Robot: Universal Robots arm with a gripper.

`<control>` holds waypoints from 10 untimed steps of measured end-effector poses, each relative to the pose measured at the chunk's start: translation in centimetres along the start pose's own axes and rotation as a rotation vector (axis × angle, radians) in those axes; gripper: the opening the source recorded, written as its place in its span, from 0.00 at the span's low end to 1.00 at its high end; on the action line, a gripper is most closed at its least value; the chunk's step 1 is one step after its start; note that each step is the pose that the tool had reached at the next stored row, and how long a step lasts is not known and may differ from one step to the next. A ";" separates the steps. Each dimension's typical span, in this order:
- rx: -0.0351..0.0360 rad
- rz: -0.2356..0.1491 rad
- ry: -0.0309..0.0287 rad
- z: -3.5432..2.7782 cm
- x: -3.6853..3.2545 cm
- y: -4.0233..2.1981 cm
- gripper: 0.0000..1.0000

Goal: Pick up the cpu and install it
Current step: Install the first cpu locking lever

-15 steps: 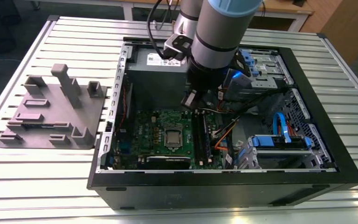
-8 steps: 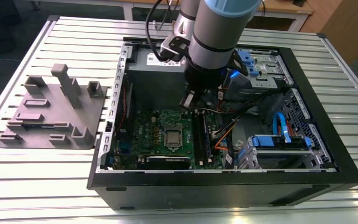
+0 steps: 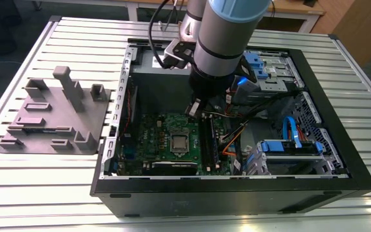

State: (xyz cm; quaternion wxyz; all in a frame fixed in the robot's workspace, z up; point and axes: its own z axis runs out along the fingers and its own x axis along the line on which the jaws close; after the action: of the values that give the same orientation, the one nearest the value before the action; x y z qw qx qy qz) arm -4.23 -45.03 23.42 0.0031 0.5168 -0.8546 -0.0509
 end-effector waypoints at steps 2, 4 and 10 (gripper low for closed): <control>-0.0001 0.000 0.0000 -0.01 0.12 -0.05 0.10; -0.0001 0.000 -0.0001 -0.01 0.13 -0.06 0.10; -0.0002 -0.004 0.0003 -0.06 0.14 -0.05 0.10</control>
State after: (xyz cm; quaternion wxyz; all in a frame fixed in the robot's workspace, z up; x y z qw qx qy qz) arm -4.26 -45.19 23.47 0.0032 0.5185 -0.8535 -0.0509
